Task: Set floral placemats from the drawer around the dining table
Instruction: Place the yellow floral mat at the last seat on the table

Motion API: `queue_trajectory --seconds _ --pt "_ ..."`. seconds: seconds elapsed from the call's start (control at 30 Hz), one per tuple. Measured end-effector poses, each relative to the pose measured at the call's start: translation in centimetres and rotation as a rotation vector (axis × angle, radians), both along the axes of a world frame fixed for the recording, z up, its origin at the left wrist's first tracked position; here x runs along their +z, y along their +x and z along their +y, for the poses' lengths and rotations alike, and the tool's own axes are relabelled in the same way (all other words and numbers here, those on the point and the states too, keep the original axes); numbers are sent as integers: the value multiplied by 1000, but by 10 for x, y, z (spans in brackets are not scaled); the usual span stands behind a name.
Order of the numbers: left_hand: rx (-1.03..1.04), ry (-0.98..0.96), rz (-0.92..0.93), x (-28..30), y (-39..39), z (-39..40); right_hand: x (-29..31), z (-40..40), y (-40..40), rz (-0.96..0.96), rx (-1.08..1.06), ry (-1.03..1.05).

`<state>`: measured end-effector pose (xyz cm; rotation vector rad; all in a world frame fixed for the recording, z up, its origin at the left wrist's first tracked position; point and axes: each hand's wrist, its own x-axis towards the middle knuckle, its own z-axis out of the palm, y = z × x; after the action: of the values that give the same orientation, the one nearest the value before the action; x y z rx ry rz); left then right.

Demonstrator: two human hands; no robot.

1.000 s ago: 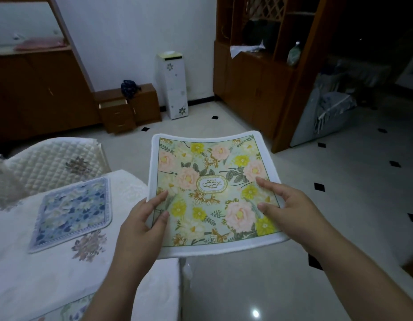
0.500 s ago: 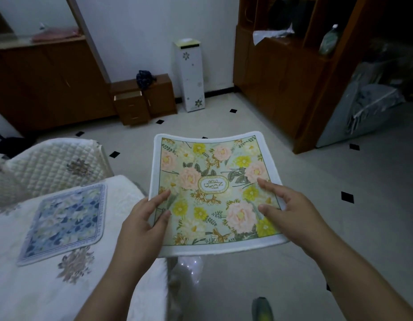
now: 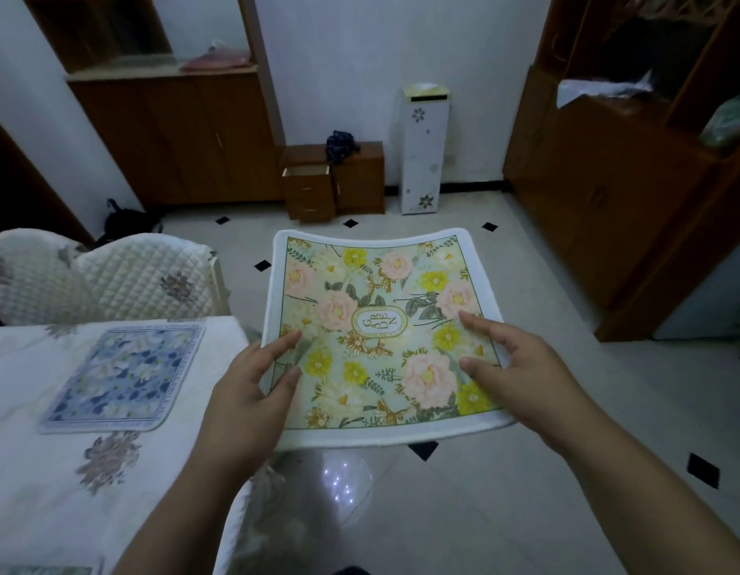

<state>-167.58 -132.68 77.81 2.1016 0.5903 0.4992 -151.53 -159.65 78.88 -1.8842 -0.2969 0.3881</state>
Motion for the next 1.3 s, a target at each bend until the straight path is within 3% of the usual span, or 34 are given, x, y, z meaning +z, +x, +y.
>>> queue_trajectory --seconds 0.23,0.5,0.83,1.3 --pt "31 -8 11 -13 68 22 -7 29 76 7 33 -28" --pt "33 -149 -35 -29 184 99 -4 104 186 -55 31 -109" --pt "59 -77 -44 -13 305 215 -1 223 309 -95 75 -104" --pt "343 -11 -8 -4 443 294 -13 359 514 -47 318 -4"
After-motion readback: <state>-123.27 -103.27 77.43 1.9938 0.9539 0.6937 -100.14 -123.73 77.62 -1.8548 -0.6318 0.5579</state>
